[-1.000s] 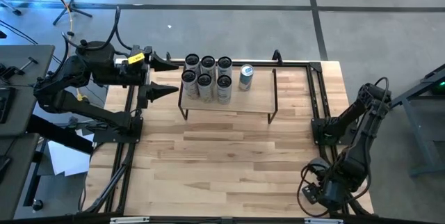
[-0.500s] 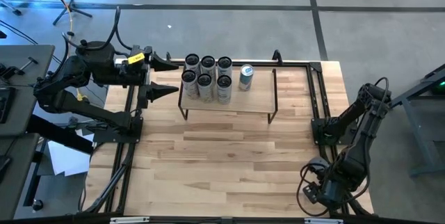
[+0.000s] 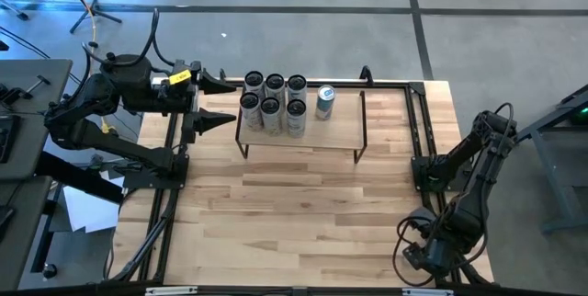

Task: Place canned beverage on shelf
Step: Put the blue soda can on the shelf aligned with the other blue soda can

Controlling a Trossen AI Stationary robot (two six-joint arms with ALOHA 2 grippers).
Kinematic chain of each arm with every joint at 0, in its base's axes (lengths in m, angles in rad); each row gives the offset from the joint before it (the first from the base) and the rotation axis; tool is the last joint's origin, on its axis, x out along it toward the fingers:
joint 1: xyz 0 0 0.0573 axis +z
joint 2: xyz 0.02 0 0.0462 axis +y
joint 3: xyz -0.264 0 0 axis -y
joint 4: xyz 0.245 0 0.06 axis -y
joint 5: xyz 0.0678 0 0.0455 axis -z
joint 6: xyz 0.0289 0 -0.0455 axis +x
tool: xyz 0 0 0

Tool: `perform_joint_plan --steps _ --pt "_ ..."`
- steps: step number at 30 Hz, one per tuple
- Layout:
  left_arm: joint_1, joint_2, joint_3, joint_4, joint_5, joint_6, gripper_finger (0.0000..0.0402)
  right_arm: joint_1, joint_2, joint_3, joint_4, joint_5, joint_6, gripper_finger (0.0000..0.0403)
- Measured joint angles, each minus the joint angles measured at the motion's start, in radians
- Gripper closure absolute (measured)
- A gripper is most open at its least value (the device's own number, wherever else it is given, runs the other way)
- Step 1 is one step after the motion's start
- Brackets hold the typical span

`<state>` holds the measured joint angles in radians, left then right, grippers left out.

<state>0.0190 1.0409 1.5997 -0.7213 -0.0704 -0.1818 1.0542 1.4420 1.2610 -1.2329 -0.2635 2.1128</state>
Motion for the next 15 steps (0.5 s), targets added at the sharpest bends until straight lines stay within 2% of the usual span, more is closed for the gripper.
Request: perform_joint_plan --steps 5,15 --pt "0.0 0.0 0.0 0.0 0.0 0.0 0.0051 0.0 -0.001 0.0 -0.002 0.028 -0.043 0.0046" --pt "0.0 0.0 0.0 0.0 0.0 0.0 0.0051 0.0 0.022 0.0 0.043 0.006 -0.002 0.0043"
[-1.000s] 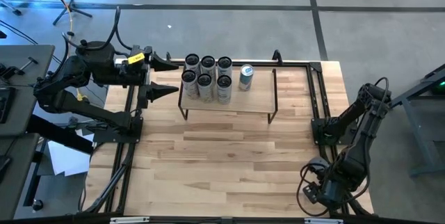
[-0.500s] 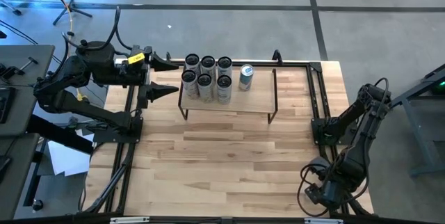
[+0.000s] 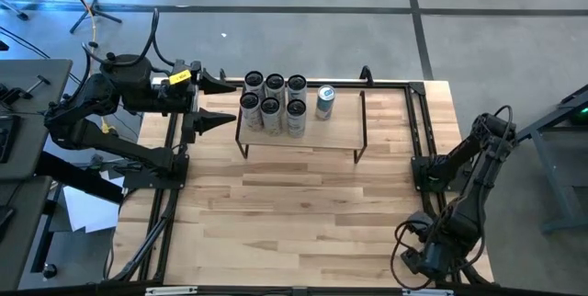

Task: Place canned beverage on shelf
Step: Put the blue soda can on the shelf aligned with the other blue soda can

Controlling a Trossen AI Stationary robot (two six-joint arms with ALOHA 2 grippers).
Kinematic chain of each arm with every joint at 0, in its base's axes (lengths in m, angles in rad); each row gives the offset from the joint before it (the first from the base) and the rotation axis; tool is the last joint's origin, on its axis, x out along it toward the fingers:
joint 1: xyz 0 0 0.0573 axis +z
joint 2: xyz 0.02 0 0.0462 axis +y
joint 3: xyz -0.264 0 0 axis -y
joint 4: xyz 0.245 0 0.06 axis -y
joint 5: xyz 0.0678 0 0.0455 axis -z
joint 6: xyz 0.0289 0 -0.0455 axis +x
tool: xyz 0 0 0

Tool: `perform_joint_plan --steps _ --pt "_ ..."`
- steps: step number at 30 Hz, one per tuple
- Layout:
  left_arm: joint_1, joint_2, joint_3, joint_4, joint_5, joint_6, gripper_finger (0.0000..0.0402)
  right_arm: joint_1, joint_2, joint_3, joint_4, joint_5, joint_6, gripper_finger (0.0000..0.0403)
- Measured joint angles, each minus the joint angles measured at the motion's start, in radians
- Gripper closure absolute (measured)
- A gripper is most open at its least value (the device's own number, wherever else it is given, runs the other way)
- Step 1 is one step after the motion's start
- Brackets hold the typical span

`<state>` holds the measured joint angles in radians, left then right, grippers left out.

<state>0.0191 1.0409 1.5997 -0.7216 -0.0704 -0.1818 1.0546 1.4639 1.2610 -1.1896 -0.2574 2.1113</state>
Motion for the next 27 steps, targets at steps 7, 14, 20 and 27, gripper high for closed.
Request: perform_joint_plan --steps 7,14,20,27 --pt "0.0 0.0 0.0 0.0 0.0 0.0 0.0051 -0.001 0.051 0.0 0.075 -0.002 0.001 0.0043" --pt "0.0 0.0 0.0 0.0 0.0 0.0 0.0051 -0.002 0.128 0.0 0.051 -0.092 -0.011 0.0043" --pt "0.0 0.0 0.0 0.0 0.0 0.0 0.0051 -0.011 0.132 0.0 0.051 -0.035 0.003 0.0049" --pt "0.0 0.0 0.0 0.0 0.0 0.0 0.0051 -0.01 0.132 0.0 0.037 -0.035 0.027 0.0086"
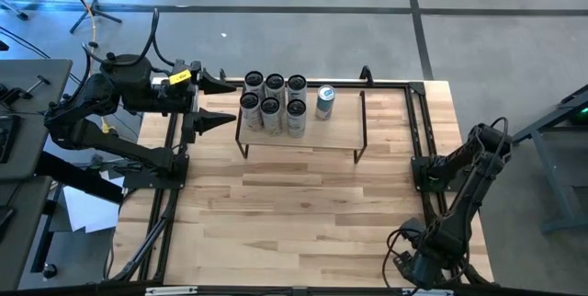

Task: Place canned beverage on shelf
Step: Put the blue soda can on the shelf aligned with the other blue soda can

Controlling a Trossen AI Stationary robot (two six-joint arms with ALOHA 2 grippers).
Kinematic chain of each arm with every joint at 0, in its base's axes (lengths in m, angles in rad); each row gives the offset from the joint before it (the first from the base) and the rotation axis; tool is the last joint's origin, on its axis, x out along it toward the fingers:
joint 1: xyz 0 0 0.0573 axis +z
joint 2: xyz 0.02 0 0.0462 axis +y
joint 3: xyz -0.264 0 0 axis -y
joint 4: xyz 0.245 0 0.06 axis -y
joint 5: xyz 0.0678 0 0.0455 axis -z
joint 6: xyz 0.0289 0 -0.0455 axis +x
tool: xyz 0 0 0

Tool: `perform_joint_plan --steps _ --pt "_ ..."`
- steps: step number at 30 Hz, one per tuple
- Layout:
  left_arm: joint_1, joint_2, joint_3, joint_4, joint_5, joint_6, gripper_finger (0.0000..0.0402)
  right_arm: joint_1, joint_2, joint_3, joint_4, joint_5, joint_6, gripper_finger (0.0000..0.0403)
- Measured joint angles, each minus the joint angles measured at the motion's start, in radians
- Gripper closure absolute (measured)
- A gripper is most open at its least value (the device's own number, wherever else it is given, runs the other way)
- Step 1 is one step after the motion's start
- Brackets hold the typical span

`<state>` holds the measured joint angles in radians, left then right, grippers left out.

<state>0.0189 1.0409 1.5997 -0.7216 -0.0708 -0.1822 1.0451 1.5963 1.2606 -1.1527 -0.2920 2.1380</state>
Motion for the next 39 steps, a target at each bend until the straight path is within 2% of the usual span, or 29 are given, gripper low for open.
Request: perform_joint_plan --steps 4,22,26,33,39 --pt "0.0 0.0 0.0 0.0 0.0 0.0 0.0051 0.001 0.0 0.0 -0.002 -0.001 0.01 0.0099" --pt "0.0 0.0 0.0 0.0 0.0 0.002 0.0051 -0.003 0.036 0.0 0.024 -0.015 0.031 0.0103" --pt "0.0 0.0 0.0 0.0 0.0 0.002 0.0051 -0.003 0.036 0.0 0.02 -0.015 0.046 0.0119" --pt "0.0 0.0 0.0 0.0 0.0 0.003 0.0051 -0.005 0.035 0.0 0.024 -0.016 0.045 0.0174" --pt "0.0 0.0 0.0 0.0 0.0 0.003 0.0051 -0.014 0.023 0.0 0.064 -0.013 0.026 0.0175"
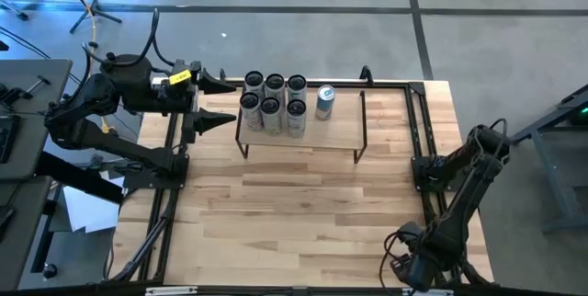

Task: Place canned beverage on shelf
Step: Put the blue soda can on the shelf aligned with the other blue soda can

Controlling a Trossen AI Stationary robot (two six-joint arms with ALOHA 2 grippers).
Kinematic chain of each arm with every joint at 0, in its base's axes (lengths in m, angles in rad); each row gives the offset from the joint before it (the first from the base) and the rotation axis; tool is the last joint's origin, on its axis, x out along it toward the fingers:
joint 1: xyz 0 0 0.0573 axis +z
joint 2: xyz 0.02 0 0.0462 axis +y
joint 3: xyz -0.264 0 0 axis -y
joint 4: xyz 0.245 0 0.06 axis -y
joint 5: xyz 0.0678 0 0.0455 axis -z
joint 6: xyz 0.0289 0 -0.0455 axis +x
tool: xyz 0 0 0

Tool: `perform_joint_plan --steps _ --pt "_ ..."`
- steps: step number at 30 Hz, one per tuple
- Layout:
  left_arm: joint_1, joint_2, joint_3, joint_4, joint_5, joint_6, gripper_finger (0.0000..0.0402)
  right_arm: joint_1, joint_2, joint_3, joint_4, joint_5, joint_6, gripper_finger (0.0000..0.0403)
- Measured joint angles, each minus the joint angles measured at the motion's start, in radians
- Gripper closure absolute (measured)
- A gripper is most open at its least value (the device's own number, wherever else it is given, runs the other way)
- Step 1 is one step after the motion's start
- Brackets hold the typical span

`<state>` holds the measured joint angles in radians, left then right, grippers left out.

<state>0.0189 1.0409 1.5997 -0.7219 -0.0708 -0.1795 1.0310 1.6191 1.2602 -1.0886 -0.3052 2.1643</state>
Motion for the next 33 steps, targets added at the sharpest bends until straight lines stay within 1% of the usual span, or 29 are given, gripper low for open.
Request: perform_joint_plan --steps 2,4,8,11,15,18,20,22,27,30,33 --pt "0.0 0.0 0.0 0.0 0.0 0.0 0.0051 -0.017 -0.026 0.0 0.016 0.001 -0.025 0.0175" --pt "0.0 0.0 0.0 0.0 0.0 0.0 0.0051 -0.041 -0.057 0.009 0.011 0.032 -0.059 0.0175" --pt "0.0 0.0 0.0 0.0 0.0 0.013 0.0051 -0.111 -0.137 0.062 -0.03 0.215 -0.16 0.0175" --pt "0.0 0.0 0.0 -0.001 0.0 0.025 0.0051 -0.194 -0.2 0.11 -0.071 0.369 -0.261 0.0175" --pt "0.0 0.0 0.0 -0.024 0.0 0.024 0.0051 -0.327 -0.254 0.211 -0.093 0.587 -0.479 0.0175" --pt "0.0 0.0 0.0 -0.034 0.0 0.009 0.0051 -0.432 -0.253 0.317 -0.108 0.694 -0.678 0.0175" --pt "0.0 0.0 0.0 -0.036 0.0 -0.001 0.0051 -0.505 -0.245 0.401 -0.128 0.717 -0.794 0.0175" --pt "0.0 0.0 0.0 -0.039 0.0 -0.001 0.0051 -0.572 -0.228 0.49 -0.151 0.715 -0.905 0.0175" --pt "0.0 0.0 0.0 -0.042 0.0 -0.001 0.0051 -0.713 -0.161 0.739 -0.276 0.711 -1.169 0.0175" --pt "0.0 0.0 0.0 -0.042 -0.009 -0.001 0.0051 -0.789 -0.108 0.882 -0.371 0.708 -1.286 0.0175" --pt "0.0 0.0 0.0 -0.042 -0.025 -0.003 0.0051 -0.865 -0.047 1.01 -0.458 0.702 -1.35 0.0175"
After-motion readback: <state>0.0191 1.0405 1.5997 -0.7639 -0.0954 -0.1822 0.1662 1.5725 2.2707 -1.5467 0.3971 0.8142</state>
